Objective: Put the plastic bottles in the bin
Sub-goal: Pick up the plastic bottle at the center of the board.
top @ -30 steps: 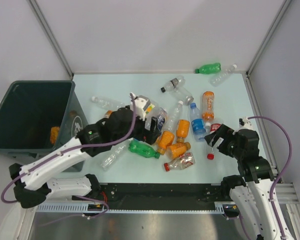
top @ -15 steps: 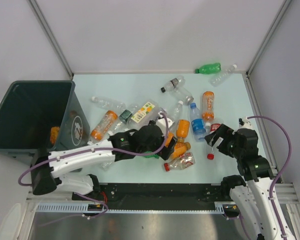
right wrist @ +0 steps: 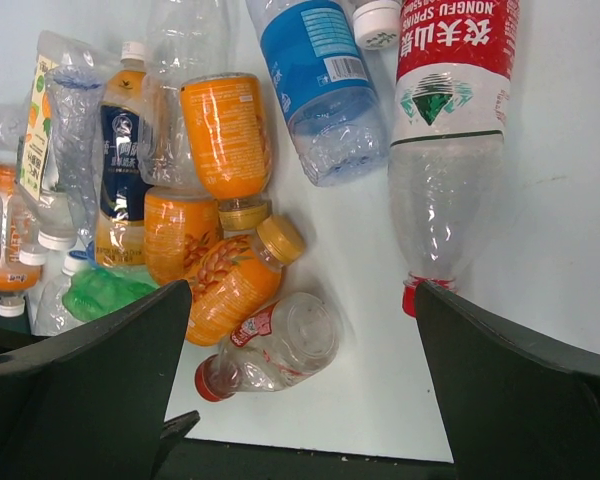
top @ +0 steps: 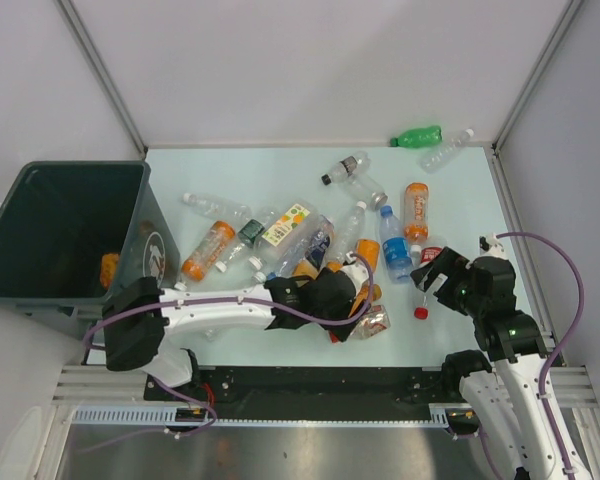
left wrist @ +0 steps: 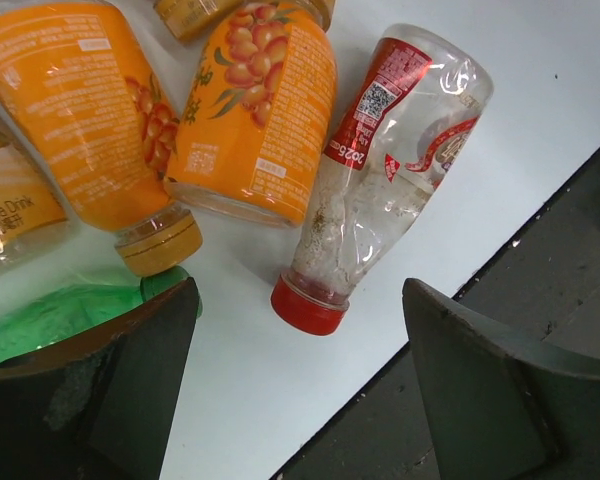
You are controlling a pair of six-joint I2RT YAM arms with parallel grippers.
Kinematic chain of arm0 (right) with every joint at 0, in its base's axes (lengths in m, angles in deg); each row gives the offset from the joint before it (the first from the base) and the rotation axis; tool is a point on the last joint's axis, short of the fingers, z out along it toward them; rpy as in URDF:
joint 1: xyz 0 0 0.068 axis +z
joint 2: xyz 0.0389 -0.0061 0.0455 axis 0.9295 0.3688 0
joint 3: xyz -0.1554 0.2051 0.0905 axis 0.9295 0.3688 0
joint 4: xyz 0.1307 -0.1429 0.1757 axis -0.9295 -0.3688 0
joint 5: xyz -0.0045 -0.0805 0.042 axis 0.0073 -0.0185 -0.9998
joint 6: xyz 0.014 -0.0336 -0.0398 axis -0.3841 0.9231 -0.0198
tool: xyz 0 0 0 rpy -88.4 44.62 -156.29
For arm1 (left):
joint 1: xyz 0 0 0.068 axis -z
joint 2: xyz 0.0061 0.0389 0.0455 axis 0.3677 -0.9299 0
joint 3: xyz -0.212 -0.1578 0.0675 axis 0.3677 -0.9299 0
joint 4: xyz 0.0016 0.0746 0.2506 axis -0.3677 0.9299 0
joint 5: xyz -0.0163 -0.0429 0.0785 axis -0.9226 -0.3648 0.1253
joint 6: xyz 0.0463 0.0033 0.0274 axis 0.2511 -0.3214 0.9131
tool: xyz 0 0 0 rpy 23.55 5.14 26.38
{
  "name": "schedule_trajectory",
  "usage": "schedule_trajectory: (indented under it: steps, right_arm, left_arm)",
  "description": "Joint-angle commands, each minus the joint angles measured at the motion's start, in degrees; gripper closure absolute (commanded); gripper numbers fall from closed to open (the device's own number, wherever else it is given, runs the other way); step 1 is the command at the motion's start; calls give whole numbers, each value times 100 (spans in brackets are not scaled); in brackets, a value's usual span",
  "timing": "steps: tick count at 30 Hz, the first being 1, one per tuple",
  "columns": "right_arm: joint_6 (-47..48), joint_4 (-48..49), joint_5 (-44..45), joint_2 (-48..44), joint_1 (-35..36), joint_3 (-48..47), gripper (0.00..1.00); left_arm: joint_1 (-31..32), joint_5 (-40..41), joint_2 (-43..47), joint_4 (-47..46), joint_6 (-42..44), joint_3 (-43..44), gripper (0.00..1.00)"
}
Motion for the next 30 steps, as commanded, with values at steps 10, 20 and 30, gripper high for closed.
schedule_trajectory:
  steps: [10, 20, 30]
  right_arm:
    - [-86, 66, 201, 20, 30, -25, 1]
    - [-104, 66, 289, 3, 30, -25, 1]
    - [-95, 75, 289, -15, 21, -25, 1]
  left_arm:
    - [45, -726, -578, -765, 233, -113, 15]
    - [54, -981, -1133, -704, 409, 54, 17]
    - [72, -1069, -1282, -660, 418, 72, 36]
